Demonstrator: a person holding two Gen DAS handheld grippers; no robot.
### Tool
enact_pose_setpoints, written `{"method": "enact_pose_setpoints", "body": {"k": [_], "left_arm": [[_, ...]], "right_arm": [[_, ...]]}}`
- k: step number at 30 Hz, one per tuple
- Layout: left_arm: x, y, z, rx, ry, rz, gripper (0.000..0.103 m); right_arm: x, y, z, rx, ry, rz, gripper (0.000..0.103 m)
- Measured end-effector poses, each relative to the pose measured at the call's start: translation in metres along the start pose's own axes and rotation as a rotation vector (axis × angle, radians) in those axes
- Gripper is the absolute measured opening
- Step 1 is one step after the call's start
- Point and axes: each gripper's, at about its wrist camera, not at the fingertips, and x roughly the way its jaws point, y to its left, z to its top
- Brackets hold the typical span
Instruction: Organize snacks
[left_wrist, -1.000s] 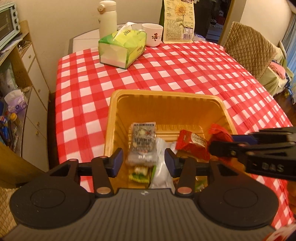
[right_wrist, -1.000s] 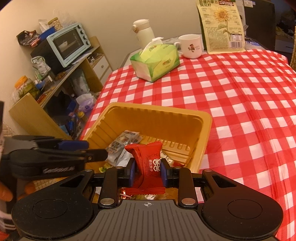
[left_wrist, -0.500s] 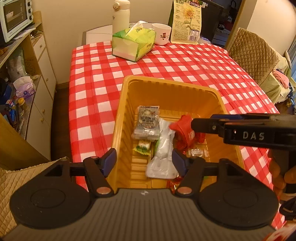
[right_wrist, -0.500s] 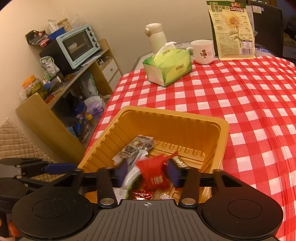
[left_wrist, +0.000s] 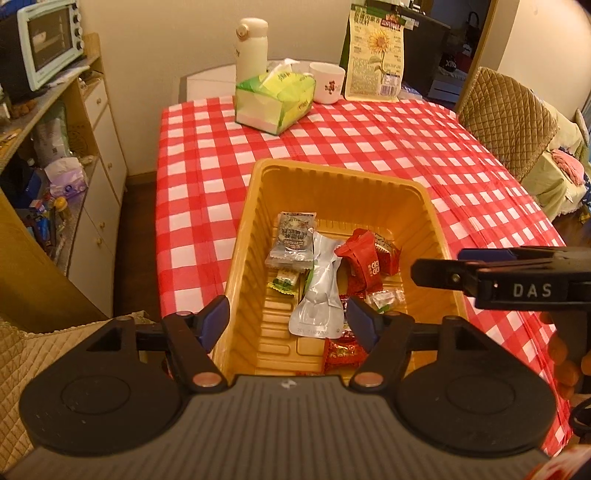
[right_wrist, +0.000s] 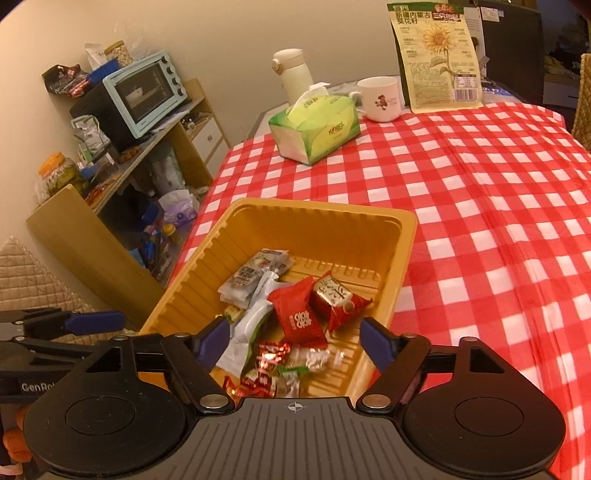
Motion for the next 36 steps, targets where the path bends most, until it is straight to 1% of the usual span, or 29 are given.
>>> {"method": "enact_pose_setpoints", "body": {"k": [4,9,14,22,30,36], "left_arm": [[-0.018,-0.010,-0.009,0.004,-0.019,0.043,0.068],[-0.034,-0.025,-0.024,-0.040,-0.009,0.049,0.068],[-0.049,-0.051,-0.043,-0.070,0.017,0.063,0.068],[-0.074,-0.100,-0.078,-0.114,0.028,0.087,0.068],[-0.098,-0.150,-0.108,-0.127,0.025,0.111,0.068],[-0.112,-0.182,-0.130,-0.144,0.019,0.116,0.068]], "right_arm": [[-0.021,0.003,-0.007,-0.031,-0.005,-0.008,0.085],[-0.048,0.001,-0.023,-0.066,-0.009,-0.004,0.086],[-0.073,-0.007,-0.044,-0.084,0.016,-0.011,0.087],[-0.119,-0.030,-0.075,-0.104,0.039,-0.002,0.087],[-0.160,-0.055,-0.108,-0.106,0.071,0.018,0.087],[-0.187,-0.074,-0.127,-0.107,0.081,0.027,0.087]]}}
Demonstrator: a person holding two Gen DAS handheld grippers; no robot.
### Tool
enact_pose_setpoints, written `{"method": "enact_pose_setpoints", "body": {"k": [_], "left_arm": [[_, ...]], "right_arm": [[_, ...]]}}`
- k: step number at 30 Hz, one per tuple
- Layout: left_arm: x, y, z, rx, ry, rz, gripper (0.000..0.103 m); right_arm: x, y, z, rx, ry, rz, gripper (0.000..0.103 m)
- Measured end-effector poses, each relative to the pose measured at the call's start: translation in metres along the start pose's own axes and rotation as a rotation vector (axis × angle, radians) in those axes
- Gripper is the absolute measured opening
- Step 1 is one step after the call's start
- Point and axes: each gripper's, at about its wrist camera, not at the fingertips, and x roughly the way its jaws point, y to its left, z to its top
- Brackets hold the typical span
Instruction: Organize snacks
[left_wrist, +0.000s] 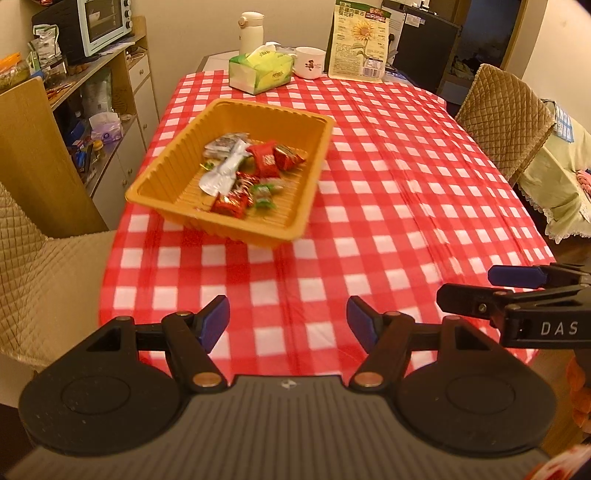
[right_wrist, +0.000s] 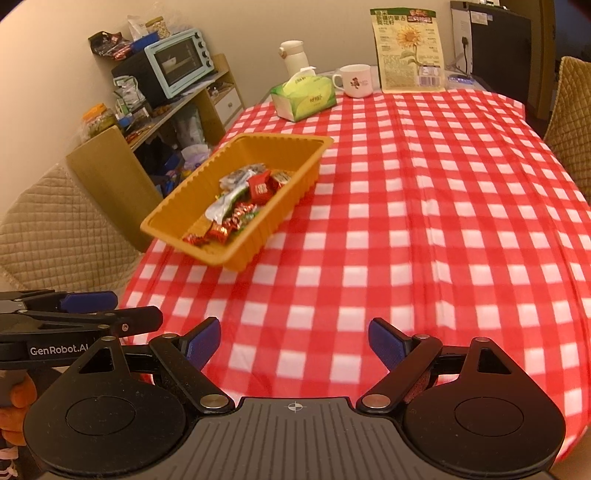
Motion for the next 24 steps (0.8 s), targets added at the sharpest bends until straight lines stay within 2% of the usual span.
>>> {"method": "enact_pose_setpoints", "body": {"k": [9,24], "left_arm": [[-0.016,-0.041,-0.027,0.003,-0.006,-0.024,0.068],[-0.028,-0.084,-0.040,0.034,-0.031,-0.051,0.068]], "right_arm": [[-0.029,-0.029,-0.028,0.016,0.017,-0.021,0.087],[-0.058,-0.058,-0.048,0.044,0.002,-0.041,0.087]]}}
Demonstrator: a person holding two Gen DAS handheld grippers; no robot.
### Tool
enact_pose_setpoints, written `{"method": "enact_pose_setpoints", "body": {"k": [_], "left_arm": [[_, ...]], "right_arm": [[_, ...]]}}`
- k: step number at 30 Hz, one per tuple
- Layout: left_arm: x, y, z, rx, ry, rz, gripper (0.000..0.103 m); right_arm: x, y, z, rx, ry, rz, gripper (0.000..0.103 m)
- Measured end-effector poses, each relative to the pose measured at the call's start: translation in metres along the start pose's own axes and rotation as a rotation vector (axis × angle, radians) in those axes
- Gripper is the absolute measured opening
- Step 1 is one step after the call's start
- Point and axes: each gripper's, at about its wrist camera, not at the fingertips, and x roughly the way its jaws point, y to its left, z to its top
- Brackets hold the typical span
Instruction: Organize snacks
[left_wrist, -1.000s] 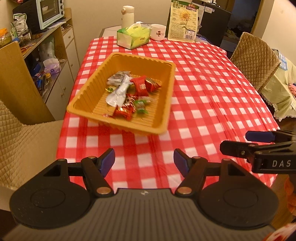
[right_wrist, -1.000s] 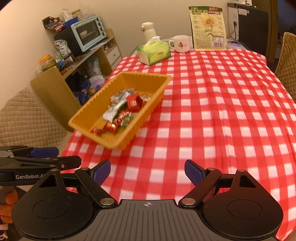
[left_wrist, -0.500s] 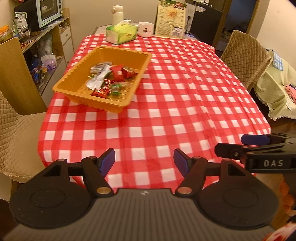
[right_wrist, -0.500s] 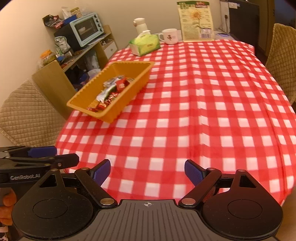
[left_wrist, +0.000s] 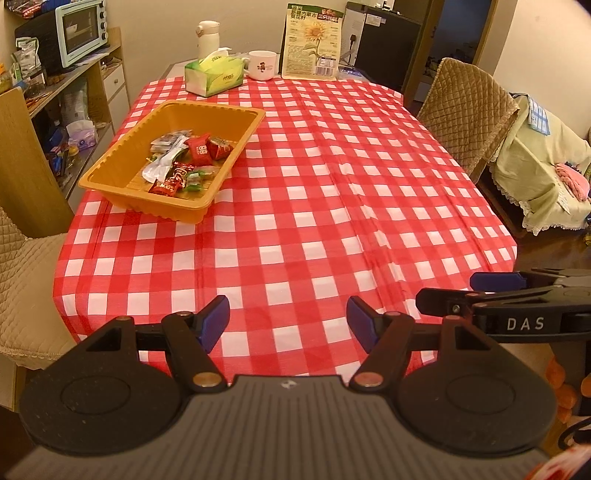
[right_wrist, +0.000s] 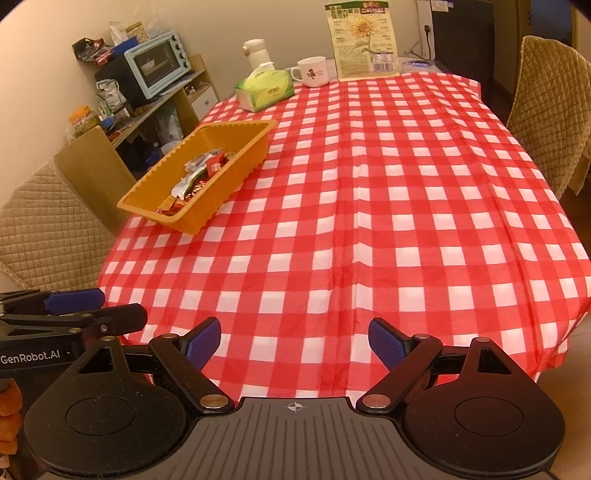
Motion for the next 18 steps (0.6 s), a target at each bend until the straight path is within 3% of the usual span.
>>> {"method": "enact_pose_setpoints", "body": {"k": [18], "left_arm": [[0.0002,-0.0035,0.0002,0.003,0.004,0.002,0.068]], "right_arm": [[-0.0015,-0.0006,-0.0006,0.000,0.001,0.003,0.087]]}}
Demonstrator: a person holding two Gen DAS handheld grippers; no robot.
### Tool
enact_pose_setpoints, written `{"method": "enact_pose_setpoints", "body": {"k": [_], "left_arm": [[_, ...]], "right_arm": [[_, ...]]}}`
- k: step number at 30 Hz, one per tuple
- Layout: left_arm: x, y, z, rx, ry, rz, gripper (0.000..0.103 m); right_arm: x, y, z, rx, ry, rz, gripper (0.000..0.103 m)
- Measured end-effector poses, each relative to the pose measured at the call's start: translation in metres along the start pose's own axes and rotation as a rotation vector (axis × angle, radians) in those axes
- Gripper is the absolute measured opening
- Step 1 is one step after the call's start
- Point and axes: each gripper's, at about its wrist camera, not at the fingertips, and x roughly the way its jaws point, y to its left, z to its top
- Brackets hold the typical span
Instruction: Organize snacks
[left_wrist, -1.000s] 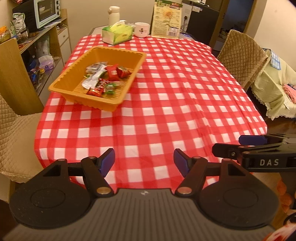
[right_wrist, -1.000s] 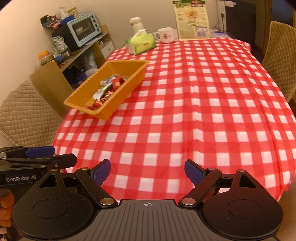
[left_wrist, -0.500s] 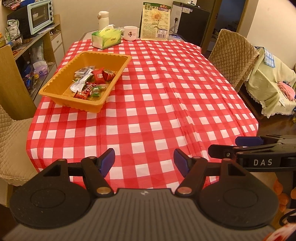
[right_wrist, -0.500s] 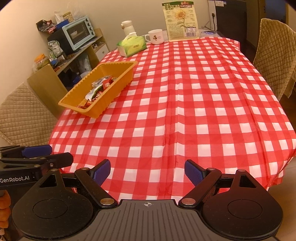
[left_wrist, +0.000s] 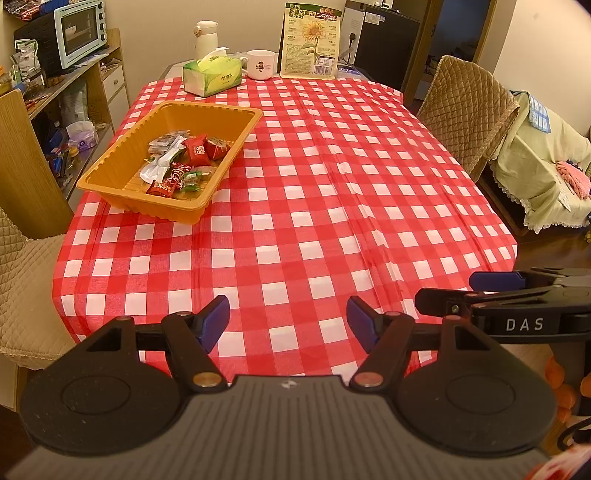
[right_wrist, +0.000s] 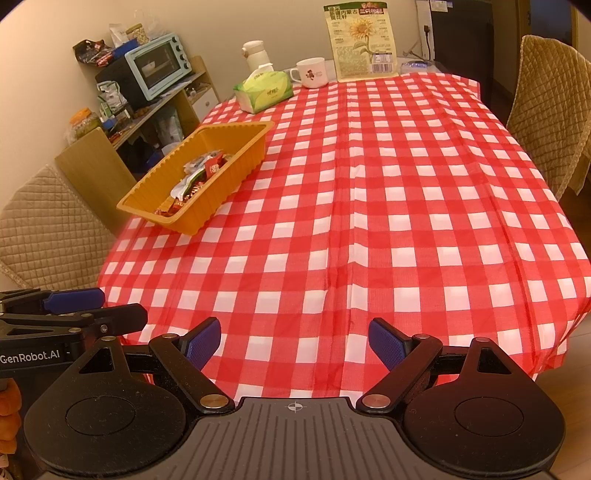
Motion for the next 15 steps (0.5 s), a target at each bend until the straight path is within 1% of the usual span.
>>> {"method": "enact_pose_setpoints", "body": {"k": [15], "left_arm": [[-0.0003,0.0027,-0.0006,-0.001,0.003,-0.001,0.068]], "right_arm": [[0.0010,0.0010,-0.0004,0.000,-0.001,0.000,0.087]]}}
